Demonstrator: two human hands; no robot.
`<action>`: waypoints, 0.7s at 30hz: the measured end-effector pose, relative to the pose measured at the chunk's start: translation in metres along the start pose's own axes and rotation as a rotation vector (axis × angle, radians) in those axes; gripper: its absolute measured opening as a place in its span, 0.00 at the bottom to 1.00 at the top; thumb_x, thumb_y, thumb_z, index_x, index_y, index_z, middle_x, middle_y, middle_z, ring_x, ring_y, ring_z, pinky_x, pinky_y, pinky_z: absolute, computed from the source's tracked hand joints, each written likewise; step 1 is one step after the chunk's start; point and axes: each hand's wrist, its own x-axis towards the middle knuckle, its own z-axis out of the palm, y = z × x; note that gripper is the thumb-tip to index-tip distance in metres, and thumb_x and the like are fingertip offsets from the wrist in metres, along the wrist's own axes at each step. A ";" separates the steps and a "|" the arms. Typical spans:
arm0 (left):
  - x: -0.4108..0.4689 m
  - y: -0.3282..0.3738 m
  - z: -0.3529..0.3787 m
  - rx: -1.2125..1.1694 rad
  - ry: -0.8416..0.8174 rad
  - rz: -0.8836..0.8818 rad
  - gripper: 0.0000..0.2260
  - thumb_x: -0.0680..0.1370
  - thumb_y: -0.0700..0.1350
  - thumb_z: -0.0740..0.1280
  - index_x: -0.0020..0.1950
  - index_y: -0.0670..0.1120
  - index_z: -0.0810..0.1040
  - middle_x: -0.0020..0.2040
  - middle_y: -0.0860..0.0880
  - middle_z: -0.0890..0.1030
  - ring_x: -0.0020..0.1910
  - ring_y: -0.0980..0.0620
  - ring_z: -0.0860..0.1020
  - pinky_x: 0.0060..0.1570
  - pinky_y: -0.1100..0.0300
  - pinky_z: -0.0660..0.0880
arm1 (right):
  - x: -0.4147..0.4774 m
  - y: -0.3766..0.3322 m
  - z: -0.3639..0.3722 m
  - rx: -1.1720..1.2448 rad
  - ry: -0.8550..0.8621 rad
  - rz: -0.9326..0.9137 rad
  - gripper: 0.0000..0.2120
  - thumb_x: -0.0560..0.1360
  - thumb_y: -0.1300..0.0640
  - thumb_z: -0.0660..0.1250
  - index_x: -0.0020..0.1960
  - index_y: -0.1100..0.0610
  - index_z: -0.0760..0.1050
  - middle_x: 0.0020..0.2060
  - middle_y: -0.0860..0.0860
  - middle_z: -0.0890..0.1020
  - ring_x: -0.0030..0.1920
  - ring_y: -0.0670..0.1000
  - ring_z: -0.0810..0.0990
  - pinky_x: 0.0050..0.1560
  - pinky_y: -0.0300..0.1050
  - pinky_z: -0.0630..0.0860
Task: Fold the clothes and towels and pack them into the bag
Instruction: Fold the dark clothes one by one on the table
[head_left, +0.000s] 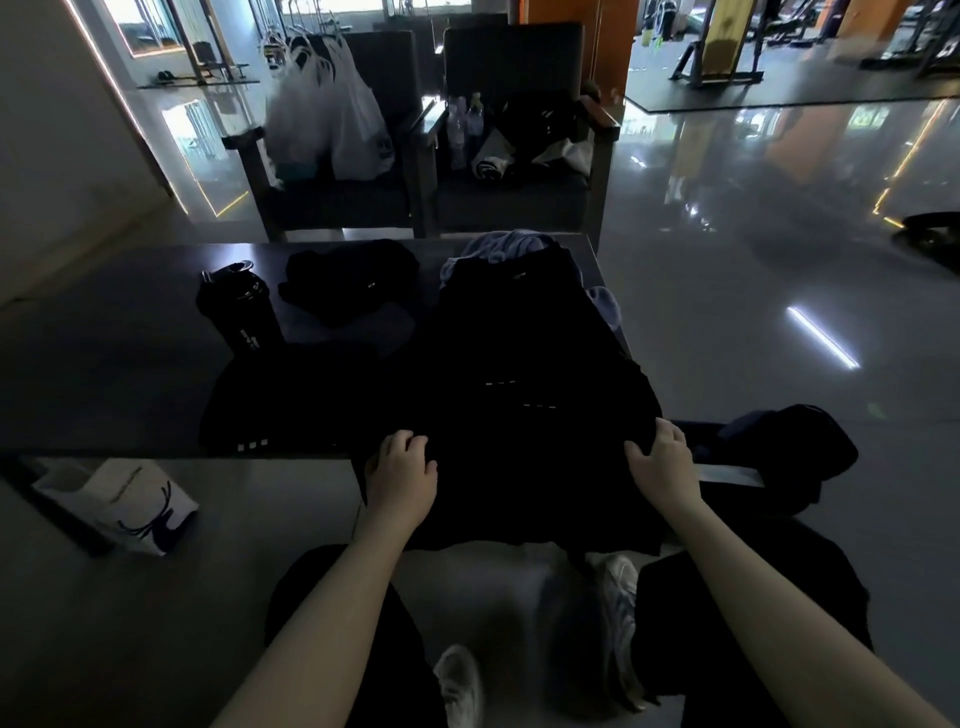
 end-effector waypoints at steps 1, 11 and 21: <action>-0.005 -0.002 0.003 0.010 0.029 0.000 0.20 0.82 0.47 0.58 0.73 0.45 0.66 0.72 0.48 0.63 0.71 0.48 0.61 0.67 0.51 0.64 | -0.003 0.002 0.002 0.044 0.003 0.024 0.29 0.78 0.52 0.62 0.74 0.62 0.57 0.71 0.60 0.63 0.68 0.61 0.66 0.63 0.55 0.68; -0.015 -0.014 0.009 -0.412 0.025 -0.531 0.23 0.80 0.47 0.62 0.71 0.37 0.61 0.67 0.39 0.66 0.65 0.40 0.68 0.58 0.49 0.70 | -0.017 0.022 0.001 0.192 -0.074 0.213 0.25 0.77 0.59 0.62 0.71 0.64 0.59 0.49 0.58 0.76 0.44 0.57 0.76 0.43 0.50 0.75; 0.018 -0.056 0.033 -0.810 0.070 -0.688 0.34 0.71 0.44 0.71 0.74 0.44 0.61 0.68 0.41 0.72 0.62 0.39 0.74 0.60 0.45 0.73 | -0.017 0.050 0.014 0.324 -0.083 0.306 0.05 0.75 0.61 0.62 0.42 0.55 0.75 0.40 0.55 0.79 0.41 0.53 0.77 0.41 0.47 0.71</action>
